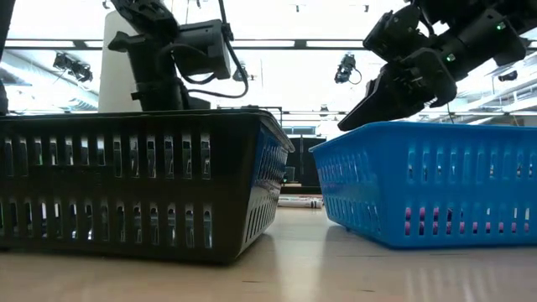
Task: Sort crayons
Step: Put the pink crayon into the black bin
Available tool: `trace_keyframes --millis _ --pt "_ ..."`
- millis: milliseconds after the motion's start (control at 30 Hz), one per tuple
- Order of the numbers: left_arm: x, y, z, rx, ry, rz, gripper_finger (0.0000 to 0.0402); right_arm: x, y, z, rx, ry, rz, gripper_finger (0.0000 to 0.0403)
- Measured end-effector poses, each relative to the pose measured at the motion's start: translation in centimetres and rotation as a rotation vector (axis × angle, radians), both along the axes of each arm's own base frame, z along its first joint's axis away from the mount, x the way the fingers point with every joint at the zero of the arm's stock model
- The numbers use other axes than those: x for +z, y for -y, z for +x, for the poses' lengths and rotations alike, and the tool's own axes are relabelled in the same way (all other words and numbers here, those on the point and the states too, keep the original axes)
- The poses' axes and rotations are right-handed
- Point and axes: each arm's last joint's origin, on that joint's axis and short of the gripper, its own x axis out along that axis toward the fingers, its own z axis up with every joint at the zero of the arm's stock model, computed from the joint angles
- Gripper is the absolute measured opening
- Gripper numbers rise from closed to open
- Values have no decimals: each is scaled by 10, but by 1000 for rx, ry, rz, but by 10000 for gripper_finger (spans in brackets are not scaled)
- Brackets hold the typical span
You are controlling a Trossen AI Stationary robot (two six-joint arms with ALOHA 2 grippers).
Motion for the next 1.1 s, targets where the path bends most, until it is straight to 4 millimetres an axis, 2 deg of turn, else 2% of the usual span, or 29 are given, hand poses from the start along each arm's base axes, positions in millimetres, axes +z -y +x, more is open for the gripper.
trace_keyframes --millis 333,633,833,967,1100 --pt "1 3 0 -8 0 46 155 0 0 0 3 1 6 105" --pt "-25 1 7 -21 -81 49 155 0 0 0 6 1 15 105" --pt "-30 2 8 -24 -99 24 152 0 0 0 6 2 16 105" --pt "-30 2 7 -29 -110 -5 127 0 0 0 6 2 16 105" --pt "-31 3 6 -39 -125 -29 84 0 0 0 6 2 16 105"
